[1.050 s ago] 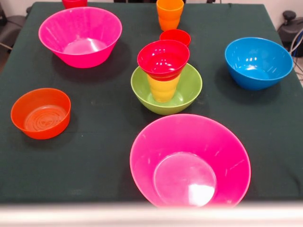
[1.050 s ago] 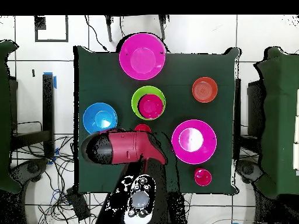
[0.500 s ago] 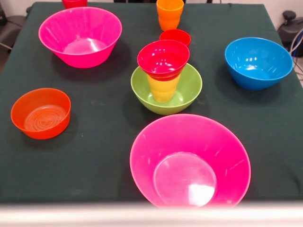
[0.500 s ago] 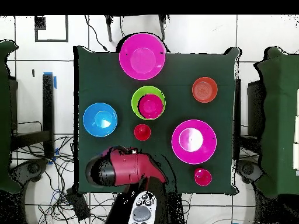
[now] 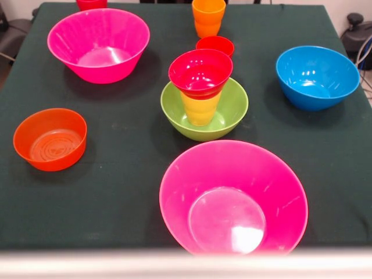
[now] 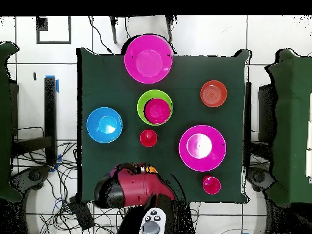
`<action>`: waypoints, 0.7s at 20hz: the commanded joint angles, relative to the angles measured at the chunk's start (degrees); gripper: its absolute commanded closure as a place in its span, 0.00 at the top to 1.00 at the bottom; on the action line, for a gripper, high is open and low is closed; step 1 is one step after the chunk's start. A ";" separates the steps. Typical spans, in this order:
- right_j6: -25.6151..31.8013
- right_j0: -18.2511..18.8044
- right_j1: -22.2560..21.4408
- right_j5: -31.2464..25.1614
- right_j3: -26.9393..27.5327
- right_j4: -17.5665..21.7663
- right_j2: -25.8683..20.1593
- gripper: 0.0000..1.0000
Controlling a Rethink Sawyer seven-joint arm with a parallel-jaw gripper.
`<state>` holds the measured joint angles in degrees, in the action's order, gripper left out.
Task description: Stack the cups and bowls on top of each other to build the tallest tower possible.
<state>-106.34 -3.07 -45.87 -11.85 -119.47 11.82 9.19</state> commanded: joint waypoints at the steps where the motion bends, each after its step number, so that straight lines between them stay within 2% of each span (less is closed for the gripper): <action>1: -5.33 1.09 4.52 4.86 -3.17 3.60 -4.38 1.00; 7: -5.88 0.93 5.51 7.11 -3.62 3.80 -3.81 1.00; 8: -5.91 0.88 5.72 7.44 -3.66 3.70 -3.68 0.00; 14: -6.33 1.51 6.80 9.49 -3.71 3.49 -3.91 0.00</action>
<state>-106.34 -2.75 -42.98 -6.00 -120.14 11.99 9.20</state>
